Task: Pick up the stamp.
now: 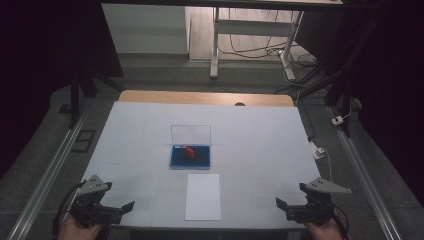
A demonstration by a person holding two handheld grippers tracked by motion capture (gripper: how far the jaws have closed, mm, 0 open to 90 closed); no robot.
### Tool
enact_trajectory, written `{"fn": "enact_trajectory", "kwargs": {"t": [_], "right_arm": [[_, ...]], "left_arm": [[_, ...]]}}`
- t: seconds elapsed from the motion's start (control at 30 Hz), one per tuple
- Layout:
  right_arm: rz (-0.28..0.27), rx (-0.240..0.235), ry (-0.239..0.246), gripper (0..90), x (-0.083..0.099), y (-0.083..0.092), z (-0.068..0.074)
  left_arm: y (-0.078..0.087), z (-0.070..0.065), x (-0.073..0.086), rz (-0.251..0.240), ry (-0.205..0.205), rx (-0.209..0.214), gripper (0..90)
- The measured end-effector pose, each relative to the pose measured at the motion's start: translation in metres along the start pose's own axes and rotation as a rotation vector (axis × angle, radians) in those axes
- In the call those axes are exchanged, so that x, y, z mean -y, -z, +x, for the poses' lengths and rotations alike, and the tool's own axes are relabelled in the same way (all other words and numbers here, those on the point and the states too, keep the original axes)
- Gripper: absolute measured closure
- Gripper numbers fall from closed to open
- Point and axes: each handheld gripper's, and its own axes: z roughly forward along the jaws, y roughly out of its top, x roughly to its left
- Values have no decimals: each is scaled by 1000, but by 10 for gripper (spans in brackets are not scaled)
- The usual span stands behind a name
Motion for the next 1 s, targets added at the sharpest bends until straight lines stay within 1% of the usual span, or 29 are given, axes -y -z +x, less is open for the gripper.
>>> {"fn": "enact_trajectory", "kwargs": {"t": [0.07, 0.1, 0.2, 0.27, 0.47, 0.67, 0.87, 1.0], "right_arm": [[3, -10, 5, 0, 0, -1, 0], [3, -10, 5, 0, 0, -1, 0], [17, -32, 7, 0, -1, -2, -1], [25, -36, 9, 0, -1, -3, 0], [26, -39, 3, 0, -1, -3, -1], [36, -44, 6, 0, -1, -4, -1], [39, -46, 12, 0, -1, -4, 0], [53, -51, 20, 0, -2, -6, 1]], "left_arm": [[0, -1, 0, 6, -4, -5, 0], [0, -1, 0, 7, -6, -4, 0], [0, -1, 0, 6, -8, 1, 0], [0, -1, 0, 8, -12, 3, 0], [-2, -2, -1, 26, -24, -3, 0], [-1, 0, -1, 17, -8, 18, 0], [0, 1, -2, 13, -1, 24, 0], [1, 1, -3, -5, 2, 33, 0]]}}
